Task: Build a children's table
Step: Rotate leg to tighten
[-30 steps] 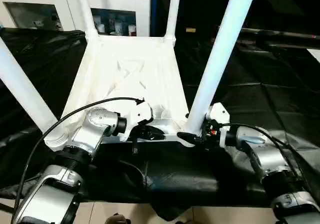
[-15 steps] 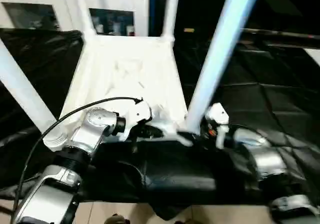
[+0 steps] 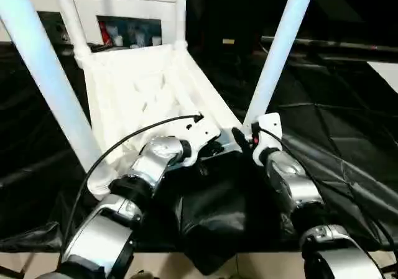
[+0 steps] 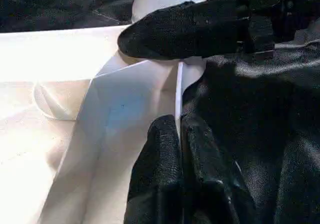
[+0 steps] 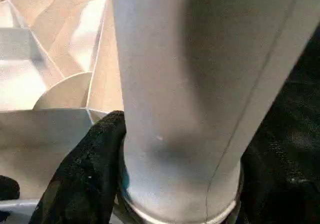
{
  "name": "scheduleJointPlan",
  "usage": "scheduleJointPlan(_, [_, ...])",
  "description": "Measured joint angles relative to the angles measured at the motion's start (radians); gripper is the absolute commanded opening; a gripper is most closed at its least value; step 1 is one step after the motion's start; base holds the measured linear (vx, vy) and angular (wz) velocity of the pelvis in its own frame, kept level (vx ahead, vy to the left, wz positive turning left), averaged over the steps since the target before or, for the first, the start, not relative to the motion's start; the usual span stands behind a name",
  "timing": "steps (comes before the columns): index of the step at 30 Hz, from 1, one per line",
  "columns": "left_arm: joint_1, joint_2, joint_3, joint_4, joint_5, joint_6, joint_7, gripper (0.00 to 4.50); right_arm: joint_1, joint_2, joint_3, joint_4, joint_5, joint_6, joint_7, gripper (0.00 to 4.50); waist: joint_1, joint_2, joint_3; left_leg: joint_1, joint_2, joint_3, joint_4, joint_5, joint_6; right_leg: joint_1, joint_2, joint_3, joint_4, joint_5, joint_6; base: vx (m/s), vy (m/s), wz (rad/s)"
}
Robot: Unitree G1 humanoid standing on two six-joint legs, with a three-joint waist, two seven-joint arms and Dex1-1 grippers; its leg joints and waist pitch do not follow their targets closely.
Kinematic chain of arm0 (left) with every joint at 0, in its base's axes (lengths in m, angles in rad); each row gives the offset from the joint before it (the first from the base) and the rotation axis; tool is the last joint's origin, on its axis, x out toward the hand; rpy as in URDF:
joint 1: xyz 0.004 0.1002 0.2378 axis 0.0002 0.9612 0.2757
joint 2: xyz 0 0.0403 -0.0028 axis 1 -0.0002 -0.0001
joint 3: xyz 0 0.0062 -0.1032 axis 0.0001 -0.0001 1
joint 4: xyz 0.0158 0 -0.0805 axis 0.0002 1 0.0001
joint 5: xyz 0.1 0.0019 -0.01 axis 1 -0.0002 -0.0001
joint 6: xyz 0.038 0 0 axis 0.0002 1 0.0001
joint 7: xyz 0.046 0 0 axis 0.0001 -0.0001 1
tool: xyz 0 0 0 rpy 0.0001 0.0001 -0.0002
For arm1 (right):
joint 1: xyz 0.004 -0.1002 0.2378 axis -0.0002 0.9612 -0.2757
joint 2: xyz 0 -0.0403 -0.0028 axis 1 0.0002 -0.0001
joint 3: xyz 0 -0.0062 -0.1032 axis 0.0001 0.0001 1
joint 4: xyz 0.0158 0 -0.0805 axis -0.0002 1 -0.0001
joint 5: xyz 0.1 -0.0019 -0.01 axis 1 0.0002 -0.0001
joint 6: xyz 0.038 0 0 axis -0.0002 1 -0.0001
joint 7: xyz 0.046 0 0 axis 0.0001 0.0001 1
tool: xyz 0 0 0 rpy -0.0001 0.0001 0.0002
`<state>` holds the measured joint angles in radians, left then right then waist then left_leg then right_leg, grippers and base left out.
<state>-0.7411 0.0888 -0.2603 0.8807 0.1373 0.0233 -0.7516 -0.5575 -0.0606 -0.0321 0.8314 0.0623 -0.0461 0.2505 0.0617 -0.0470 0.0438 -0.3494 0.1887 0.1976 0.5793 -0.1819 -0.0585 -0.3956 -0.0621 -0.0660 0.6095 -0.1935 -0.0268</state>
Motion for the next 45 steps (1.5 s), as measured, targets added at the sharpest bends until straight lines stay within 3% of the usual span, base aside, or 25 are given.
scheduleJointPlan(2, [0.000, 0.003, 0.000, 0.000, 0.005, -0.008, -0.005, 0.00, 0.000, -0.002, 0.000, 0.005, 0.000, -0.015, 0.026, 3.43, 0.000, -0.001, 0.000, -0.001, 0.000, 0.000, 0.000, 0.000, 0.000, 0.000, 0.000, 0.000, 0.000, 0.000, 0.000, 0.000, 0.000, 0.00])
scheduleJointPlan(4, [0.000, 0.018, 0.000, -0.003, 0.002, -0.020, -0.035, 0.00, 0.001, -0.027, 0.007, 0.000, 0.006, -0.011, 0.098, 3.82, -0.003, -0.001, 0.001, -0.001, 0.000, 0.000, 0.000, 0.000, 0.000, -0.001, 0.000, 0.000, 0.000, 0.000, 0.000, 0.000, 0.000, 0.00])
scheduleJointPlan(8, [0.018, 0.075, 0.008, -0.033, -0.027, -0.038, -0.131, 0.00, 0.027, -0.099, 0.058, -0.053, 0.021, -0.001, 0.314, 3.82, -0.003, 0.000, 0.002, -0.002, 0.002, 0.000, -0.004, 0.000, 0.000, -0.004, 0.002, -0.001, 0.000, 0.000, -0.001, 0.000, 0.000, 0.00])
scheduleJointPlan(10, [0.039, 0.118, 0.008, -0.062, -0.046, -0.060, -0.214, 0.00, 0.061, -0.160, 0.098, -0.111, 0.030, -0.002, 0.458, 3.82, 0.003, 0.002, 0.003, -0.002, 0.003, 0.000, -0.006, 0.000, 0.000, -0.004, 0.002, -0.003, 0.001, 0.001, -0.003, 0.000, 0.000, 0.00])
scheduleJointPlan(15, [0.080, 0.197, 0.009, -0.131, -0.088, -0.070, -0.378, 0.00, 0.116, -0.252, 0.136, -0.226, 0.082, 0.048, 0.693, 3.82, 0.016, 0.001, 0.005, -0.005, 0.003, 0.001, -0.006, 0.000, 0.001, -0.006, 0.002, -0.003, -0.001, 0.001, -0.004, 0.000, 0.000, 0.00])
scheduleJointPlan(20, [0.116, 0.243, 0.002, -0.200, -0.118, -0.039, -0.493, 0.00, 0.137, -0.286, 0.169, -0.290, 0.105, 0.086, 0.816, 3.82, 0.029, 0.001, 0.006, -0.005, 0.003, 0.001, -0.006, -0.001, 0.000, -0.007, 0.002, -0.003, -0.001, 0.000, -0.005, 0.000, 0.000, 0.00])
scheduleJointPlan(29, [0.137, 0.261, -0.001, -0.246, -0.134, -0.002, -0.531, 0.00, 0.146, -0.284, 0.178, -0.329, 0.130, 0.134, 0.844, 3.68, 0.030, 0.000, 0.008, -0.006, 0.003, 0.001, -0.006, -0.001, 0.000, -0.007, 0.002, -0.003, -0.001, 0.000, -0.004, 0.000, 0.000, 0.00])
scheduleJointPlan(30, [0.140, 0.262, -0.001, -0.252, -0.135, 0.000, -0.531, 0.00, 0.150, -0.285, 0.178, -0.336, 0.130, 0.137, 0.844, 3.39, 0.030, 0.000, 0.008, -0.006, 0.003, 0.001, -0.006, -0.001, 0.000, -0.007, 0.002, -0.003, -0.001, 0.000, -0.004, 0.000, 0.000, 0.00])
scheduleJointPlan(38, [0.147, 0.263, -0.001, -0.259, -0.134, -0.001, -0.524, 0.00, 0.164, -0.273, 0.176, -0.349, 0.127, 0.151, 0.811, 2.78, 0.030, 0.000, 0.008, -0.005, 0.003, 0.001, -0.006, -0.001, 0.000, -0.007, 0.002, -0.002, -0.001, 0.000, -0.004, 0.000, 0.000, 0.00])
scheduleJointPlan(41, [0.147, 0.255, 0.001, -0.254, -0.126, -0.009, -0.485, 0.00, 0.165, -0.245, 0.161, -0.341, 0.124, 0.152, 0.752, 2.73, 0.027, 0.000, 0.007, -0.004, 0.003, 0.001, -0.005, -0.001, 0.000, -0.006, 0.002, -0.002, 0.000, 0.001, -0.005, 0.000, 0.000, 0.00])
scheduleJointPlan(45, [0.111, 0.180, 0.001, -0.191, -0.068, -0.020, -0.327, 0.00, 0.149, -0.185, 0.102, -0.281, 0.110, 0.155, 0.555, 2.72, 0.021, -0.003, 0.006, 0.000, 0.003, 0.001, 0.000, 0.000, -0.001, -0.002, 0.002, -0.001, 0.000, 0.000, 0.000, 0.000, 0.000, 0.00])
